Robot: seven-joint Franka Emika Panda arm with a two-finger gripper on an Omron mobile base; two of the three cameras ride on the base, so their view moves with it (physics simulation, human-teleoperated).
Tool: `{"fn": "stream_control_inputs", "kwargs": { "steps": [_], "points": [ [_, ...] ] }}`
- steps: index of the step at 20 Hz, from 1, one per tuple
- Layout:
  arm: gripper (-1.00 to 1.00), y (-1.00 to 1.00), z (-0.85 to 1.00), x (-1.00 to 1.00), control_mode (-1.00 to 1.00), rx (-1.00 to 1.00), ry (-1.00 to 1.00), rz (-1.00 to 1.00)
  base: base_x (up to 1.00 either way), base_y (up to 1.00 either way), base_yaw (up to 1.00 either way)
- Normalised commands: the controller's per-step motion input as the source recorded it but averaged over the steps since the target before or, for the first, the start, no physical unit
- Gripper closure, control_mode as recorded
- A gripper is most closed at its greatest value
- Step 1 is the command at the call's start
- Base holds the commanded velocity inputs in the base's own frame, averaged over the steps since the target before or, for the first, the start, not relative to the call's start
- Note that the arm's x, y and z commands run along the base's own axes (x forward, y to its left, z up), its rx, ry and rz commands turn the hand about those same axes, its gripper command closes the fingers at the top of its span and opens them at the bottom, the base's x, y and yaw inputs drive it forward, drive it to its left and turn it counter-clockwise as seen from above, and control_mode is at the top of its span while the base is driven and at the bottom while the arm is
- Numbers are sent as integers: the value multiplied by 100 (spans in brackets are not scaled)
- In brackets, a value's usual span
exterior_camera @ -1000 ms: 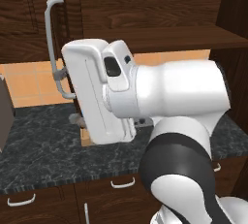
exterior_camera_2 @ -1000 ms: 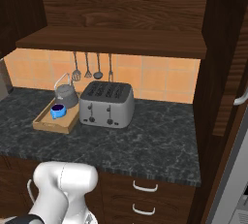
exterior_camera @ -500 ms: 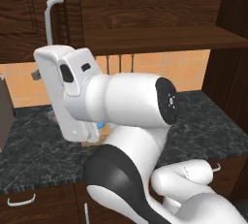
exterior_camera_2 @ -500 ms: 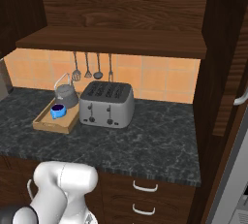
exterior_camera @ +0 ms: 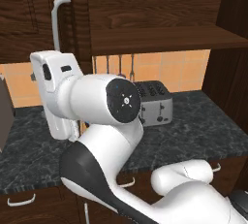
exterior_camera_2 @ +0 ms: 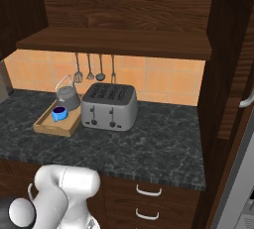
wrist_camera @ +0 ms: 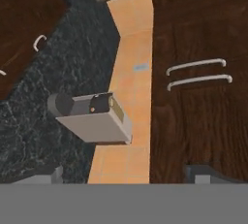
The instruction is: Pick the kettle from the counter and place it on the tray. Then pick the mug from the cabinet and place it on the tray. Then close the cabinet doors.
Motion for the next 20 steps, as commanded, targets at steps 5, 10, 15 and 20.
{"fn": "stream_control_inputs", "kwargs": {
  "steps": [5,10,15,20],
  "points": [
    [-100,-22,-14,43,-100,0,9,-18,0,0,0],
    [-100,-80,-1,22,-100,0,1,-25,0,0,0],
    [-100,-90,0,22,-100,0,0,-25,0,0,0],
    [-100,-85,0,36,-100,0,2,-19,0,0,0]
  ]
}}
